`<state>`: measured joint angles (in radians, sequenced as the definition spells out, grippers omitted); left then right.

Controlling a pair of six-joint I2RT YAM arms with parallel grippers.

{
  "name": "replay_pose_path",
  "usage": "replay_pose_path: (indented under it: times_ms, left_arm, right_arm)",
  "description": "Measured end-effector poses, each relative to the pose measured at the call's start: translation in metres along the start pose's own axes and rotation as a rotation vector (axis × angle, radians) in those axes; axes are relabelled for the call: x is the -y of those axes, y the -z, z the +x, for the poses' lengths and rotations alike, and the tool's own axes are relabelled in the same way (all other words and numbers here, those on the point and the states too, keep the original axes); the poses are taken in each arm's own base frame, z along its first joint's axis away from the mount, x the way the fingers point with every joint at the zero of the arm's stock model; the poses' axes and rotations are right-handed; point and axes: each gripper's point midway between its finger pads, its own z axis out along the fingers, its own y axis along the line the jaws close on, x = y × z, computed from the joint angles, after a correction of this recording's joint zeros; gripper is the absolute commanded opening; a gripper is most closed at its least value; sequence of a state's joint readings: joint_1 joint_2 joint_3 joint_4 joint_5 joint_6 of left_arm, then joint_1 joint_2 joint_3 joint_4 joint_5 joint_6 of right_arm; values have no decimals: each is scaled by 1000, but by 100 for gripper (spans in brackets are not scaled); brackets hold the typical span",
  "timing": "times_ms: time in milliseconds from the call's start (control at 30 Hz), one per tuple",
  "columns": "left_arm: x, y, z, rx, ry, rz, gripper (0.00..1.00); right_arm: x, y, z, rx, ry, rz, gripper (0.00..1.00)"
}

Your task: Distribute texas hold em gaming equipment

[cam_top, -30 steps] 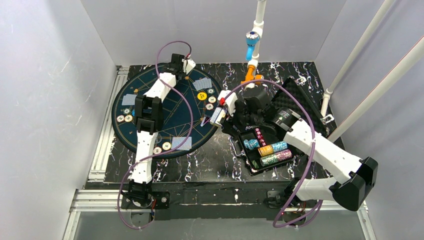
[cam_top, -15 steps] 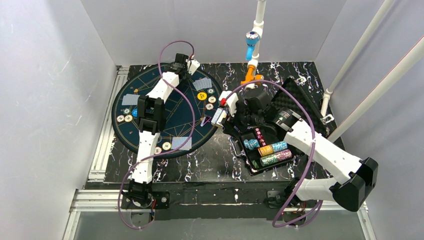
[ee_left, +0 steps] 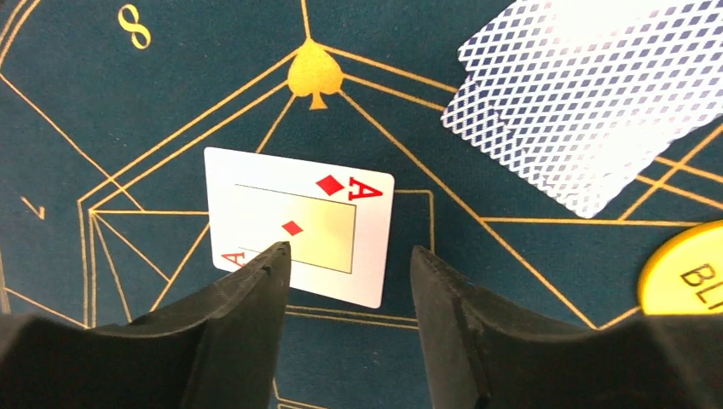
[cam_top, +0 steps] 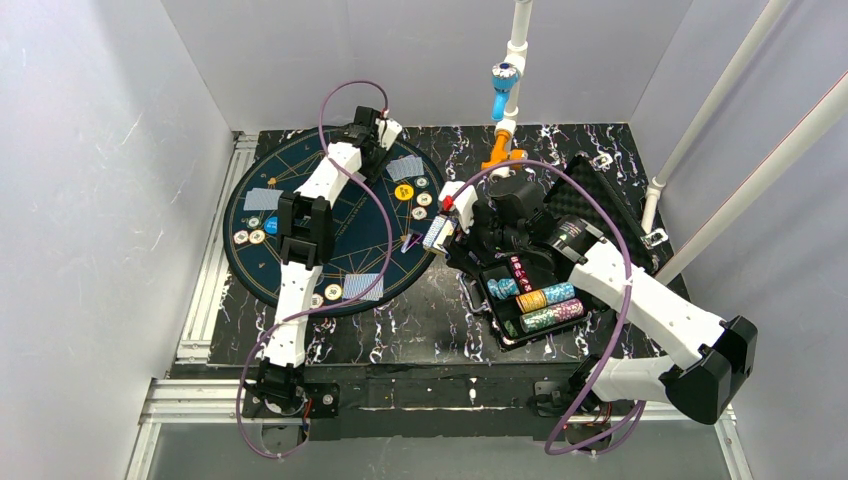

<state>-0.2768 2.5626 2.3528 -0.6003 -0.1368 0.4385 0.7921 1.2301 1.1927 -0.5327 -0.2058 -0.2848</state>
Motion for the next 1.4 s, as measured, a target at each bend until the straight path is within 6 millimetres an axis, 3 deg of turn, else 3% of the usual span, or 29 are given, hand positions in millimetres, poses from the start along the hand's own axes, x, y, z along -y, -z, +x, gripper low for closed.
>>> replay_pose_path:
  times_ms: [267,300,367,467,533,567,633,700,767,833,900,1000,1133,1300,1400]
  left_arm:
    - [20,13,-3,3,92,103,76]
    - [26,36,-9,18,148,170,81]
    - [25,47,-14,33,181,194,84]
    - [27,97,-29,101,328,344,92]
    - [12,144,-38,180,457,461,94]
    - [4,183,-42,238,528,539,94]
    - [-23,221,-32,302,619,581,94]
    - [-32,274,-15,361,689,652,93]
    - [-13,314,-7,389,706,746,93]
    - [31,348,-1,382,686,893,93]
    - [80,369,10,329,657,1038,92]
    - [130,378,27,227,638,1166,91]
    - [171,379,46,110,625,1234,88]
    - [201,384,52,55,565,1242,81]
    - [207,383,51,48,554,1229,77]
  right_arm:
    - [-2,0,-1,4,-2,-9,1]
    - [-3,0,-1,7,-1,-15,1]
    - [-3,0,-2,8,-1,-17,1]
    - [-4,0,-4,19,1,-24,1]
    - [-5,-1,-5,23,2,-28,1]
    - [-5,-1,-5,24,2,-31,1]
    - [-5,-1,-6,27,4,-34,1]
    - [-6,-2,-7,30,5,-39,1]
    - [-7,-3,-8,34,8,-46,1]
    - [-8,-6,-8,36,10,-56,1]
    - [-9,-10,-7,30,11,-69,1]
    - [-13,-16,-4,17,11,-91,1]
    - [-16,-23,-3,5,12,-110,1]
    - [-24,-28,-5,5,20,-142,1]
    - [-27,-28,-8,16,28,-148,1]
